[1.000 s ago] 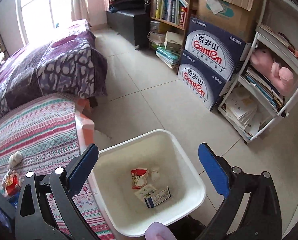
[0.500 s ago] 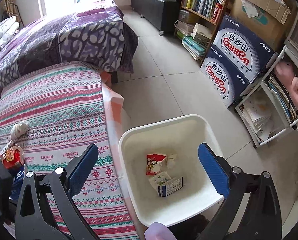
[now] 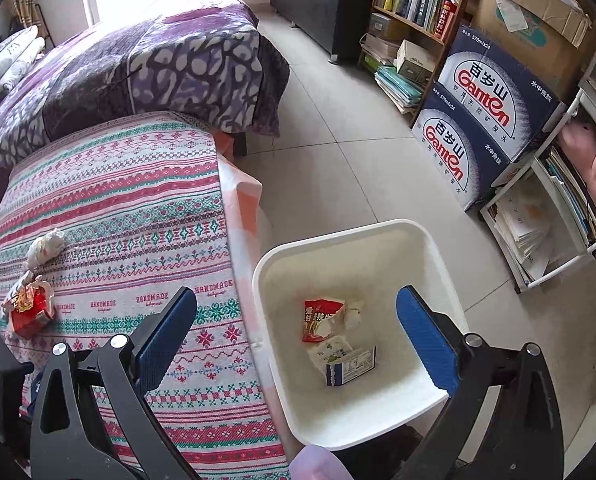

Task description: Collect trash

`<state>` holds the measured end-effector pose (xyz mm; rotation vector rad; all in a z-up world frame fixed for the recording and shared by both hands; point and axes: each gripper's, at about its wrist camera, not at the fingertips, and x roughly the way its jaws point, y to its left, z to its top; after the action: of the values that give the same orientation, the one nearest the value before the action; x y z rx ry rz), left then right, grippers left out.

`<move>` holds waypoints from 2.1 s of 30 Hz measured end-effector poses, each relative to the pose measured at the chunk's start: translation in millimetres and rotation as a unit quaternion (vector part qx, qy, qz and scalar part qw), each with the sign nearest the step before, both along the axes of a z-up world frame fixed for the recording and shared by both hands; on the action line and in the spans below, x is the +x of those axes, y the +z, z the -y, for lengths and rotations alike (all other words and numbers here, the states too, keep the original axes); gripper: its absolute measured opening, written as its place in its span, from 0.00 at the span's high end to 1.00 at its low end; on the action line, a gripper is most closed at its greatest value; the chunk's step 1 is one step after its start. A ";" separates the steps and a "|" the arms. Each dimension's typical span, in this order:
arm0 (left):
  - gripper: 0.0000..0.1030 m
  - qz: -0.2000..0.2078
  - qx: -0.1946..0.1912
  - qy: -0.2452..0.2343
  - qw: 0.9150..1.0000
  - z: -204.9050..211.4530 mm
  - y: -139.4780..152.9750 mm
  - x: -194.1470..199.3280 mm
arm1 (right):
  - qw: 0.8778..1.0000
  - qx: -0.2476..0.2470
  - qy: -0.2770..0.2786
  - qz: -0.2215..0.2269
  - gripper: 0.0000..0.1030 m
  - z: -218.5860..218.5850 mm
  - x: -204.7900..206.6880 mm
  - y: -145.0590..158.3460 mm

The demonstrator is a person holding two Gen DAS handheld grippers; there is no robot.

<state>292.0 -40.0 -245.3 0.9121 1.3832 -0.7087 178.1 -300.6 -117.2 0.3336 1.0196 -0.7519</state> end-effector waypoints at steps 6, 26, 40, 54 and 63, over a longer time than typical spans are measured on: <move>0.66 -0.007 -0.038 0.048 0.998 11.0 25.2 5.1 | 1.000 0.003 0.006 0.006 0.07 -5.1 3.5 1.6; 0.70 0.128 -0.341 0.339 0.868 -128.5 195.5 88.5 | 0.974 0.188 0.124 0.012 0.07 -134.3 94.3 -71.9; 0.69 0.128 -0.373 0.433 0.811 -205.2 207.7 93.9 | 0.922 0.367 -0.101 0.072 0.08 -197.0 168.5 -110.4; 0.69 0.131 -0.377 0.436 0.806 -198.1 208.1 94.7 | 0.952 0.301 -0.007 0.054 0.57 -203.6 184.4 -96.1; 0.69 0.203 -0.372 0.429 0.798 -168.9 223.7 81.2 | 0.976 0.155 0.103 0.114 0.58 -183.9 157.2 -14.1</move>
<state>373.1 128.9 -21.5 -0.2273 0.8486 -0.2547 335.4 -116.7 -131.3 0.5603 0.9352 -0.3557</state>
